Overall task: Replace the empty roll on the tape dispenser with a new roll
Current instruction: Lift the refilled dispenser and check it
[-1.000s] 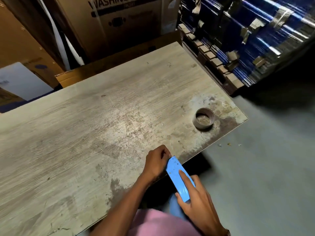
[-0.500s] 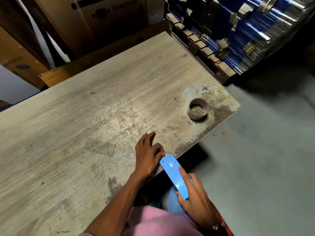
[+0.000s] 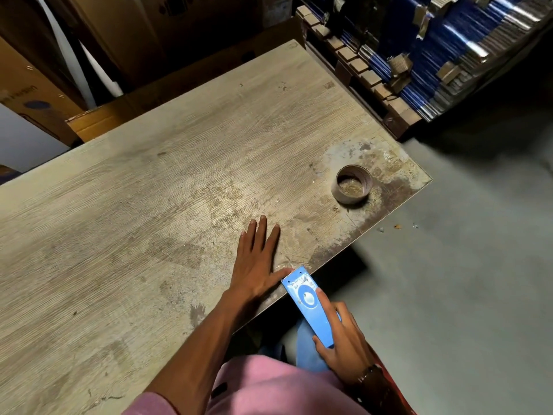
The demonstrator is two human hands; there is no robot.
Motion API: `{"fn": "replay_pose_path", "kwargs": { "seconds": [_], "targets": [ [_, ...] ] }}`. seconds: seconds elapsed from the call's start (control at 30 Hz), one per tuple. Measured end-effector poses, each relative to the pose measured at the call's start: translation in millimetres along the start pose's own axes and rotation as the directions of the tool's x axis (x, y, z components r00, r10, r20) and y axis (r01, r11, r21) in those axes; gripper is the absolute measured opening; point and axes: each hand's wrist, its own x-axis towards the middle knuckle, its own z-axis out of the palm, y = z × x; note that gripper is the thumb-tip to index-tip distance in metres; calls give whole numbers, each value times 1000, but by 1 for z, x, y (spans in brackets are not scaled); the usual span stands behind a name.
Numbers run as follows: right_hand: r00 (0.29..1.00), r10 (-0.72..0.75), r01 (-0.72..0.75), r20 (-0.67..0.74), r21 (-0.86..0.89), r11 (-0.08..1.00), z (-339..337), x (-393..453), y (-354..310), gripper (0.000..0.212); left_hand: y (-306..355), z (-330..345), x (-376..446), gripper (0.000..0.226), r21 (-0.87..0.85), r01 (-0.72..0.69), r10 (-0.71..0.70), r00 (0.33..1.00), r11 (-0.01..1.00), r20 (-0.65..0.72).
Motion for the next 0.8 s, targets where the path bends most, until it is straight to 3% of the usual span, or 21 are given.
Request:
{"fn": "replay_pose_path", "kwargs": {
  "seconds": [0.17, 0.43, 0.6, 0.8],
  "targets": [
    [1000, -23, 23, -5, 0, 1000, -1, 2, -1, 96, 1, -9, 11, 114, 124, 38, -50, 995, 992, 90],
    [999, -47, 46, -12, -56, 997, -1, -4, -4, 83, 3, -8, 9, 83, 141, 26, -41, 994, 990, 100],
    [999, 4, -11, -36, -198, 980, -2, 0, -18, 67, 3, -8, 8, 81, 140, 32, -47, 994, 990, 104],
    [998, 32, -41, -52, -181, 983, -3, 0, -21, 65, 4, -11, 9, 80, 139, 31, -46, 993, 990, 109]
  ]
}}
